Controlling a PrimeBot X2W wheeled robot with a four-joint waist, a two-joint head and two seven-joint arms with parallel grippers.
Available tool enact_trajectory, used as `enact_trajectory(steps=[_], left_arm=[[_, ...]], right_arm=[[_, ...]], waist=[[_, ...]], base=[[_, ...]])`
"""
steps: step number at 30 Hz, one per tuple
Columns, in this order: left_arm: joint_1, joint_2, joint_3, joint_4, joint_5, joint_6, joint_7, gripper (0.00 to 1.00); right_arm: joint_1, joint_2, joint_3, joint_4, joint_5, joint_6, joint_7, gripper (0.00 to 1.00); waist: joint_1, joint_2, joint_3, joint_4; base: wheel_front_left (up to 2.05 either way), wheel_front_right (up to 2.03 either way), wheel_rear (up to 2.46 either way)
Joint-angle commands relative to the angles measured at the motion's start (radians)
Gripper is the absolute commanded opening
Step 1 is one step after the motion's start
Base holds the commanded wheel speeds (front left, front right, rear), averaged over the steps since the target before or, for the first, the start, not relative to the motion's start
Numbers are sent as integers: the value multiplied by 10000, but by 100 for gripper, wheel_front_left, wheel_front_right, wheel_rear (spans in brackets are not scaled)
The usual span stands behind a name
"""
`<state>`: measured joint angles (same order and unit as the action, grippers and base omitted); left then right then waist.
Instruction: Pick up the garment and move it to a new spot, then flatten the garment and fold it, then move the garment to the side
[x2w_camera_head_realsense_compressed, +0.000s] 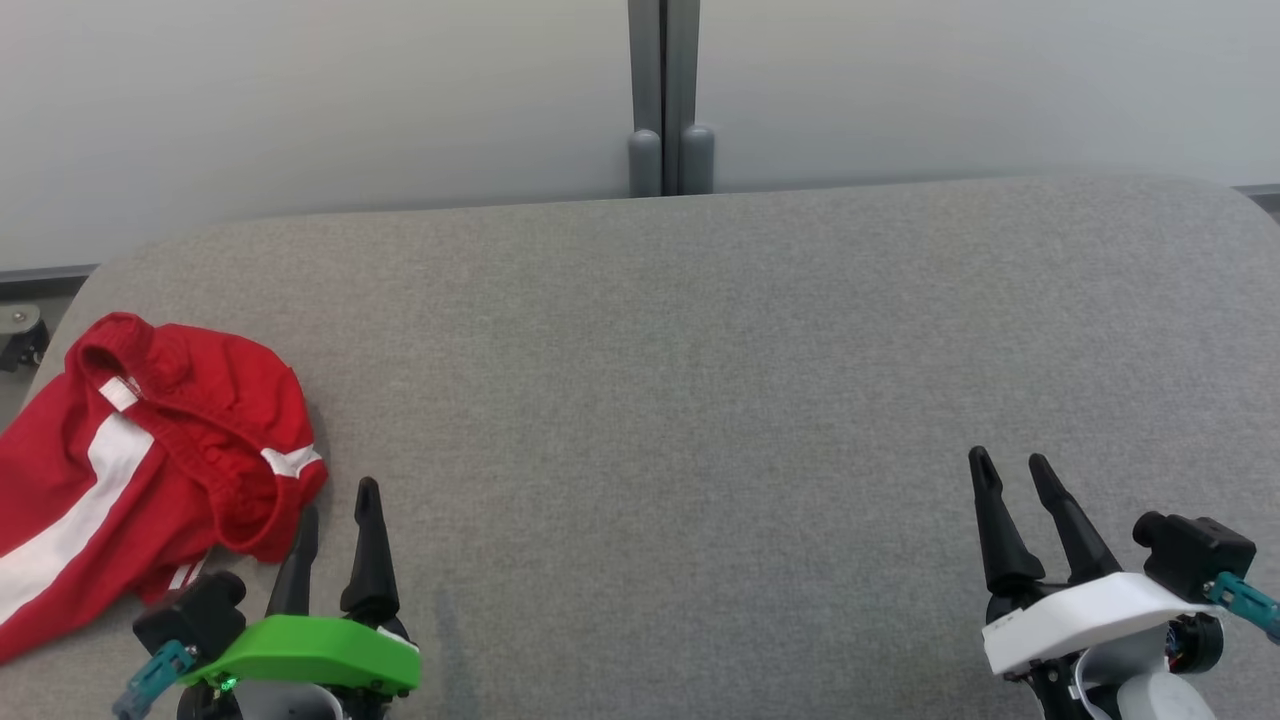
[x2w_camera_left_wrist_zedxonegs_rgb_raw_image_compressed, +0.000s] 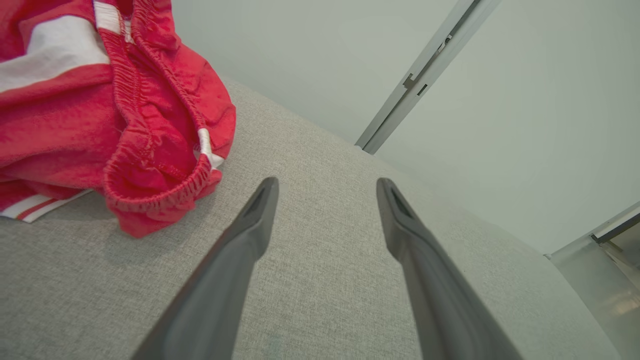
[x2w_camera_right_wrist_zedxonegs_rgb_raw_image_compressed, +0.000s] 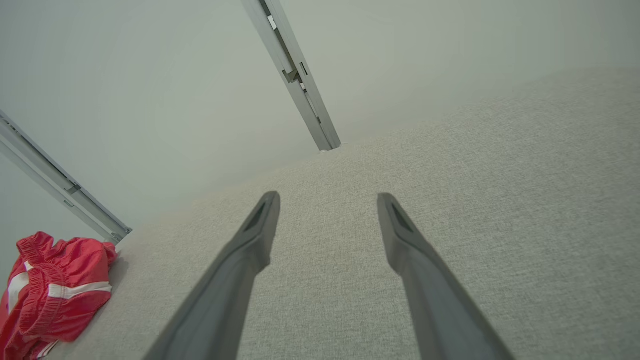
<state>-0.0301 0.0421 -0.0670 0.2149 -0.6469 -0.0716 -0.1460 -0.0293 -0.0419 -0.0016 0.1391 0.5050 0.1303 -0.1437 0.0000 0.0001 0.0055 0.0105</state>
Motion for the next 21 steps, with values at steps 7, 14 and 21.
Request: enact_trajectory(steps=[7, 14, 21], left_arm=[[89, 77, -138, 143, 790, -78, -247, 100], [175, 85, -207, 291, 1286, -63, -423, 100], [230, 93, -280, 433, 1722, -26, -568, 100]], right_arm=[[109, -68, 113, -92, -884, 5, -277, 100], [138, -74, 253, 48, -1526, 5, -440, 100], [212, -79, 272, 38, -2151, 5, -594, 100]], waist=[[0, -1, -13, 10], [0, -1, -45, -6], [0, -1, -59, -6]], base=[[0, 0, 0], [0, 0, 0], [0, 0, 0]])
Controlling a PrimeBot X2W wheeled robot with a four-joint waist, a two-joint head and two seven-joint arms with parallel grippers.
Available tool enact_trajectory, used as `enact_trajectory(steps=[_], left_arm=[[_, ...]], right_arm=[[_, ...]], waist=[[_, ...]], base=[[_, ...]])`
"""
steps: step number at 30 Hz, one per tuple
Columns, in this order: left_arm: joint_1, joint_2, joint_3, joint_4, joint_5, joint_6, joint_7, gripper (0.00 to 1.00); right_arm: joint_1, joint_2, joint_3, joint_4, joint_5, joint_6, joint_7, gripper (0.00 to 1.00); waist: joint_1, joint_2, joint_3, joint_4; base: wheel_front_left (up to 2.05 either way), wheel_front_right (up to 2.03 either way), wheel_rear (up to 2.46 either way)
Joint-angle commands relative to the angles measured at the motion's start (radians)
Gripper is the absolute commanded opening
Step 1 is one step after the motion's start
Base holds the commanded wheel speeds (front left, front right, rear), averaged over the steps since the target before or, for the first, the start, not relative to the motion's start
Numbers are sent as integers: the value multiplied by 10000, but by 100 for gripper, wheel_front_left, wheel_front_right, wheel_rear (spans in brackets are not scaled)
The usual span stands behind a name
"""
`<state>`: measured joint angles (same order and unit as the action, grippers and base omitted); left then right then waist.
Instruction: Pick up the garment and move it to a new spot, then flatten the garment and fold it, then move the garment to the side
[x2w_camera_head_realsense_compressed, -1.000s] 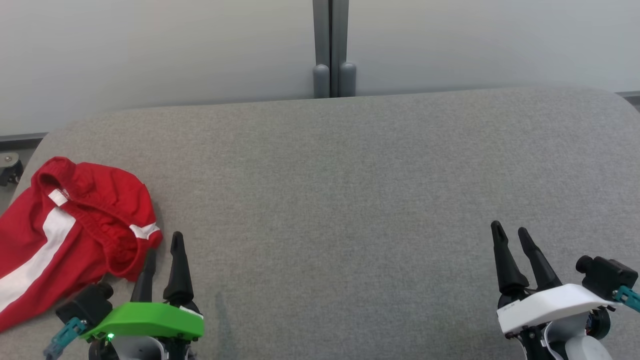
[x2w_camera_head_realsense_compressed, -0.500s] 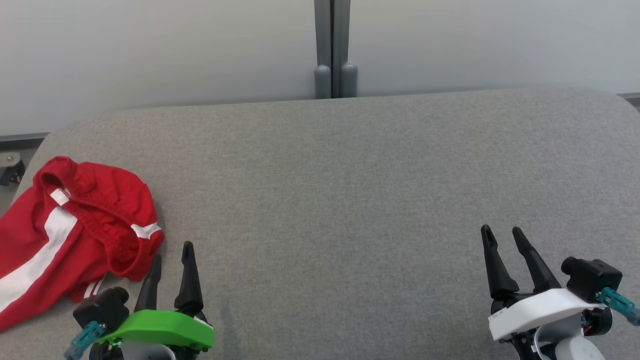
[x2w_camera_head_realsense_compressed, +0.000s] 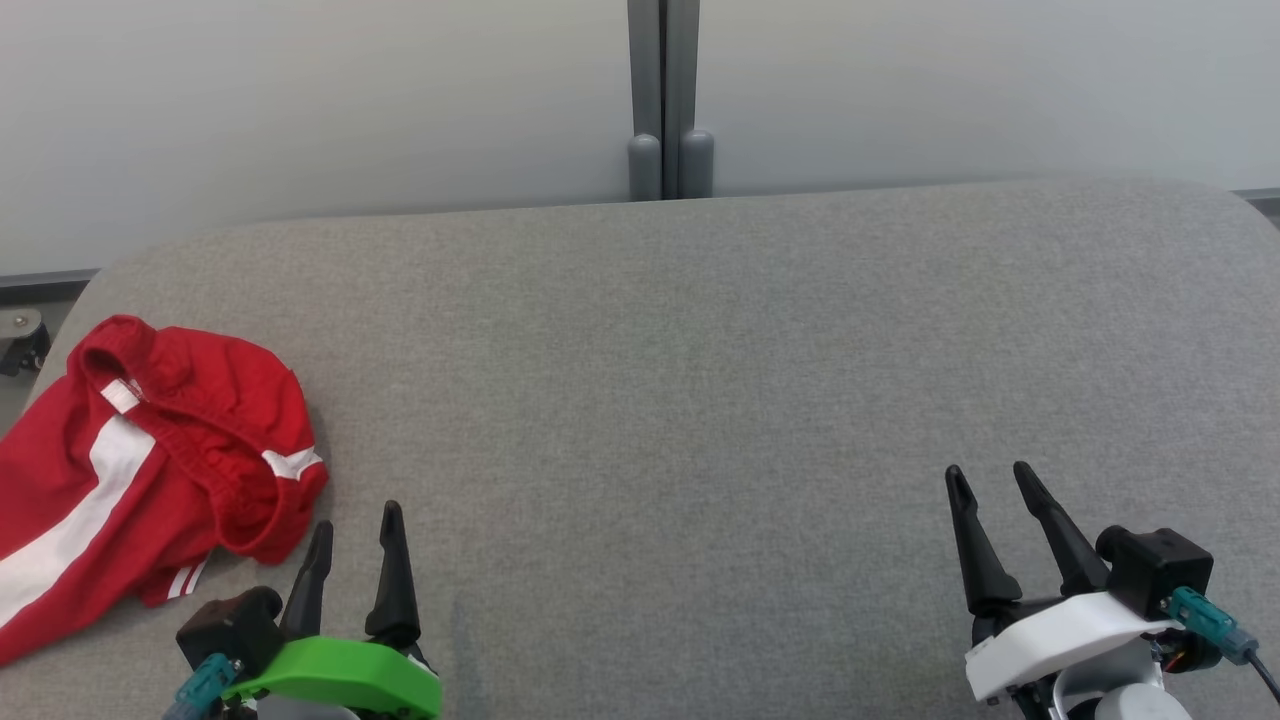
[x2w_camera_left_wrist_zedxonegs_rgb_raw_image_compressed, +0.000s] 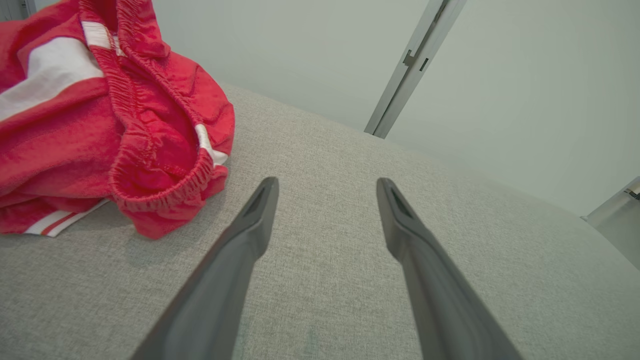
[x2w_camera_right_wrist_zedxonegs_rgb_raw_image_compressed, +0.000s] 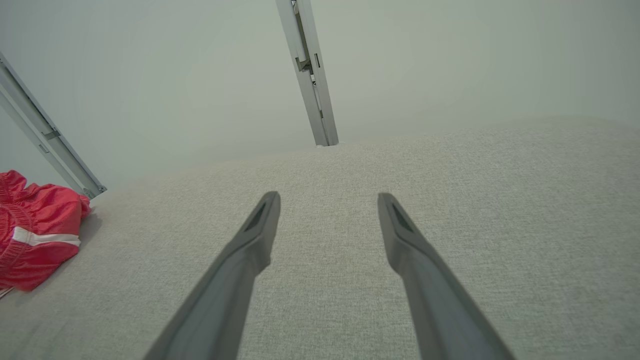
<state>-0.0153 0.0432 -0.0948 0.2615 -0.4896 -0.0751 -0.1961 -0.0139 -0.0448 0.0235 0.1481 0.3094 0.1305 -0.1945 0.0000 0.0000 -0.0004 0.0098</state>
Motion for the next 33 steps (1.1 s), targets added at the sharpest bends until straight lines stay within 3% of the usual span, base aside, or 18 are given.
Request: enact_trajectory(steps=[1, 33], left_arm=[[88, 81, -9, -12, 239, 8, -101, 100], [264, 102, -164, 255, 2057, 100, -706, 100]], right_arm=[[64, -51, 20, -55, -294, 3, -115, 100], [27, -80, -133, 224, -2068, 2, -723, 100]], waist=[[0, 0, -1, 2], [0, 0, 13, 62]], base=[[0, 0, 0], [0, 0, 0]])
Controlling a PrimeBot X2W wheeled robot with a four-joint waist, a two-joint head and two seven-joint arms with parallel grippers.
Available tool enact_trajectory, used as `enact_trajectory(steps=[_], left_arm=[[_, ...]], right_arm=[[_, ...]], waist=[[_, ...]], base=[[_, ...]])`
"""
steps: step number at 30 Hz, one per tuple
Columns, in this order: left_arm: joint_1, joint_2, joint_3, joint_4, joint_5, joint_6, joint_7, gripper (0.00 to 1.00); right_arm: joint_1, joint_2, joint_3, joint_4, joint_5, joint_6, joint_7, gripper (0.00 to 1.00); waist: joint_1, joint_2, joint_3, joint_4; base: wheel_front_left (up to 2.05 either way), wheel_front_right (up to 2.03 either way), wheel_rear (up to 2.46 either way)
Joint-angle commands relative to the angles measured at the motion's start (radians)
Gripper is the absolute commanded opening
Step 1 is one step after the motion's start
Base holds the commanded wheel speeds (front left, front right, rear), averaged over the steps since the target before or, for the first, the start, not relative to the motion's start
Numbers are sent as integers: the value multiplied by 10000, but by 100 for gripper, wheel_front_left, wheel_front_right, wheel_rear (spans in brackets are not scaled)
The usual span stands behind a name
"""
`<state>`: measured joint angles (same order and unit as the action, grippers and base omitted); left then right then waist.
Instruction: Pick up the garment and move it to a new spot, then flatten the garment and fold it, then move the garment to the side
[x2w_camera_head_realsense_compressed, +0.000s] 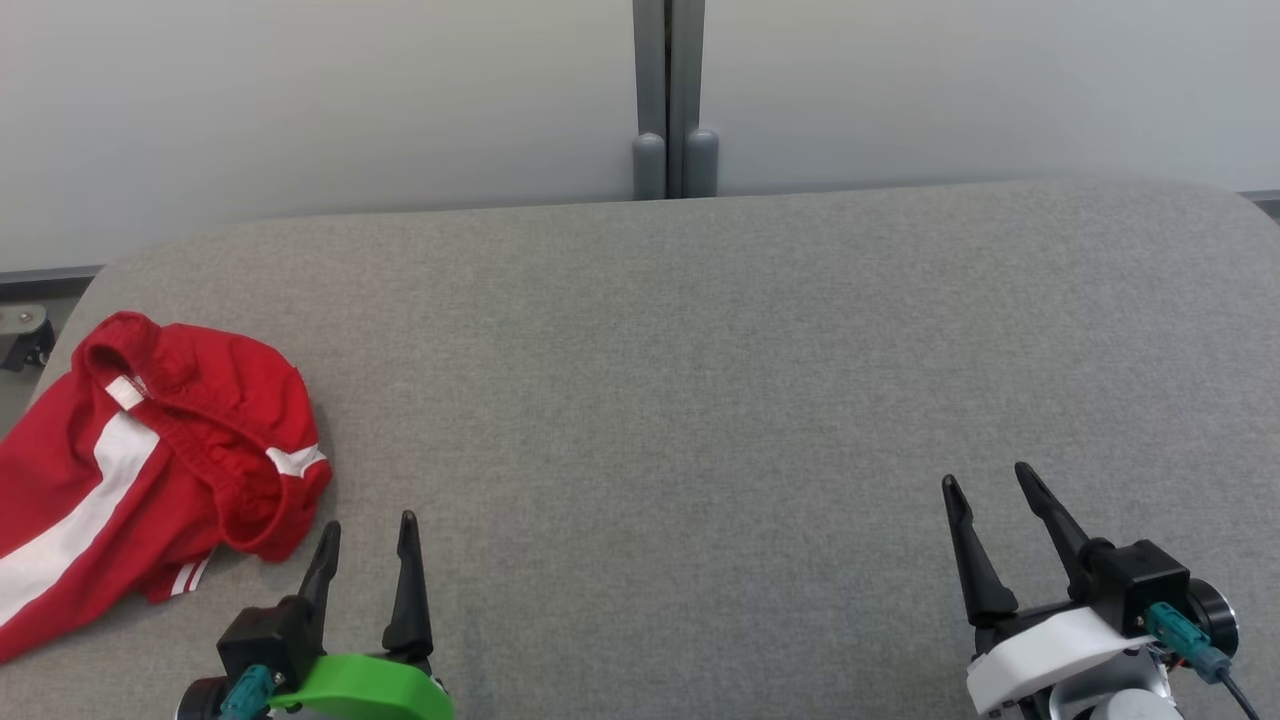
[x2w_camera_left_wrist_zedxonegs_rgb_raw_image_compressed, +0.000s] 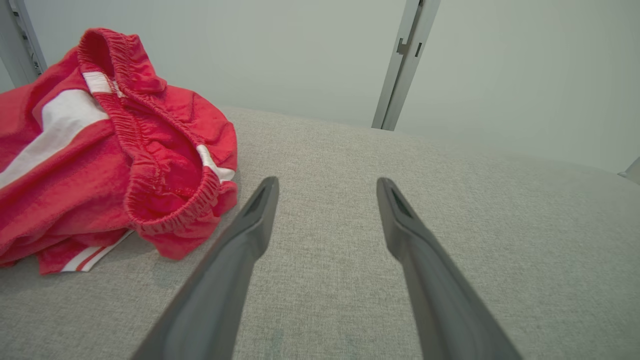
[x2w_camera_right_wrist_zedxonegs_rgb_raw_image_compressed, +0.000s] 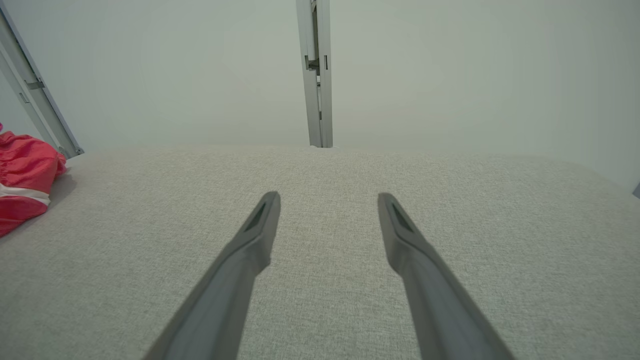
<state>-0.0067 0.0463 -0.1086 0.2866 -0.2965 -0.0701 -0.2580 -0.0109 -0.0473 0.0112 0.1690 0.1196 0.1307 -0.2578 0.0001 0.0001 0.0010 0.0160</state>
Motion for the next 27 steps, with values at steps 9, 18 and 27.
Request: enact_trajectory(steps=[9, 18, 27], left_arm=[[191, 72, 18, 124, 18, 52, -69, 100], [169, 72, 33, 221, -27, 41, -68, 100], [29, 72, -48, 302, -48, 21, -68, 100]], right_arm=[[-73, -55, -14, 118, 60, 0, -77, 100], [-79, -55, 48, 151, 204, 0, -77, 100], [6, -55, -67, 121, 250, 1, -77, 100]], waist=[[-1, -1, -4, 7], [-1, -1, -7, 5], [-1, -1, 14, 182]], base=[[0, 0, 0], [0, 0, 0], [0, 0, 0]])
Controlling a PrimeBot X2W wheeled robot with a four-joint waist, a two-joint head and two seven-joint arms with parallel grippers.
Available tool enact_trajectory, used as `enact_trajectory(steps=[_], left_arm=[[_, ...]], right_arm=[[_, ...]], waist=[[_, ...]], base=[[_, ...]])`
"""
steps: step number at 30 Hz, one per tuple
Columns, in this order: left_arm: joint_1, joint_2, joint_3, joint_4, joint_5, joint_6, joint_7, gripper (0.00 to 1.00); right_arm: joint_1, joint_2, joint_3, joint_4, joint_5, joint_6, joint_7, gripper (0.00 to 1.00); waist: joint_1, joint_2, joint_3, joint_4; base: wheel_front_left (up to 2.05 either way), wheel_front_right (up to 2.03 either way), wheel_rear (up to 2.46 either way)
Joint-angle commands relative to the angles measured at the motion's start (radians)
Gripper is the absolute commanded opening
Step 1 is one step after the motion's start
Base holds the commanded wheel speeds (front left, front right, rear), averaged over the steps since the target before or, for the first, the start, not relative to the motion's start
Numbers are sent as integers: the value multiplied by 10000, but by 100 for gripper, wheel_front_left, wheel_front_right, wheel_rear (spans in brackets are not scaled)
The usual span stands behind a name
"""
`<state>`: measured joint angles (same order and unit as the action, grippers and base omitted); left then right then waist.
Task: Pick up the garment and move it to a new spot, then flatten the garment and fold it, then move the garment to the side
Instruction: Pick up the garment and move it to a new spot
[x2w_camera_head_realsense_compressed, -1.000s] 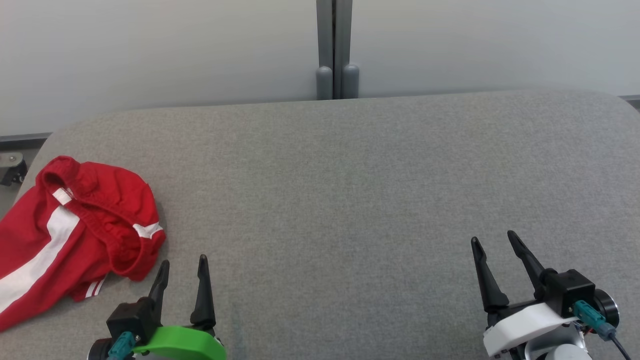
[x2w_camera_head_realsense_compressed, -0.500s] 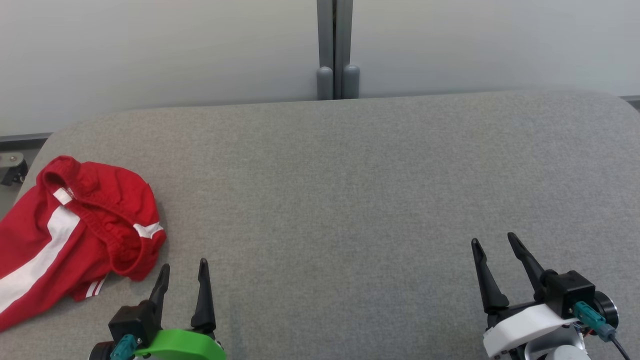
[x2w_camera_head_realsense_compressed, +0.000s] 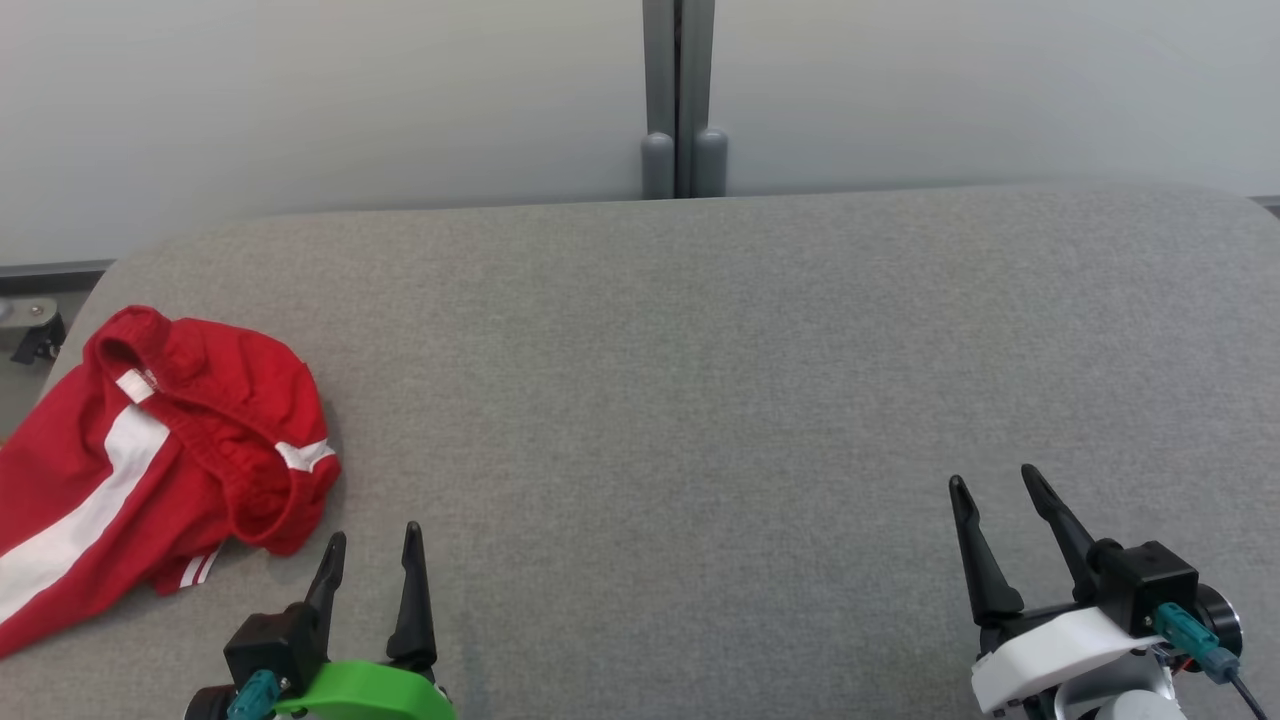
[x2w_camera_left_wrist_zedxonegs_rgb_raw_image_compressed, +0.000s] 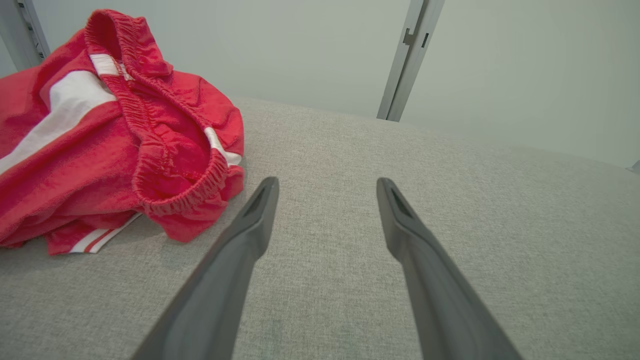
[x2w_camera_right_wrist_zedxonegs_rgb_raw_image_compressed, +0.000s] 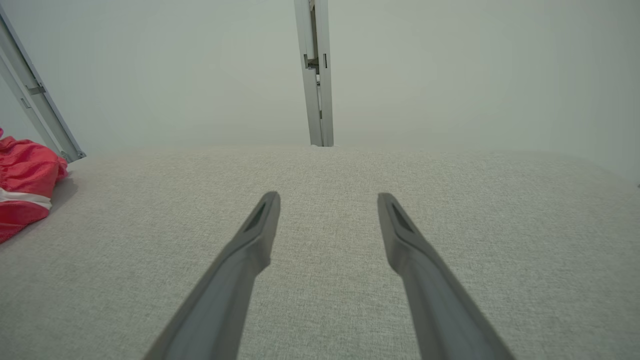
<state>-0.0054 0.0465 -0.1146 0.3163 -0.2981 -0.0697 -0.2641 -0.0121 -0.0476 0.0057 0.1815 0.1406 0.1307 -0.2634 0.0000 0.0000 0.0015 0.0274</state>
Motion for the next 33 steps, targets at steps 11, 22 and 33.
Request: enact_trajectory(steps=[11, 22, 33], left_arm=[[-146, 67, 40, -84, 33, 57, -6, 100], [-114, 64, 78, -92, 105, -35, -2, 100], [-119, 64, 208, -136, 67, 17, -2, 100]], right_arm=[[58, -46, -157, -45, -36, 1, -20, 100], [-110, -48, 103, -126, 78, -1, -20, 100], [-148, -50, 179, -107, 45, -1, -20, 100]], waist=[[0, 0, 98, 1726], [0, 0, 153, 2892], [0, 0, 139, 2974]], base=[[0, 0, 0], [0, 0, 0], [0, 0, 0]])
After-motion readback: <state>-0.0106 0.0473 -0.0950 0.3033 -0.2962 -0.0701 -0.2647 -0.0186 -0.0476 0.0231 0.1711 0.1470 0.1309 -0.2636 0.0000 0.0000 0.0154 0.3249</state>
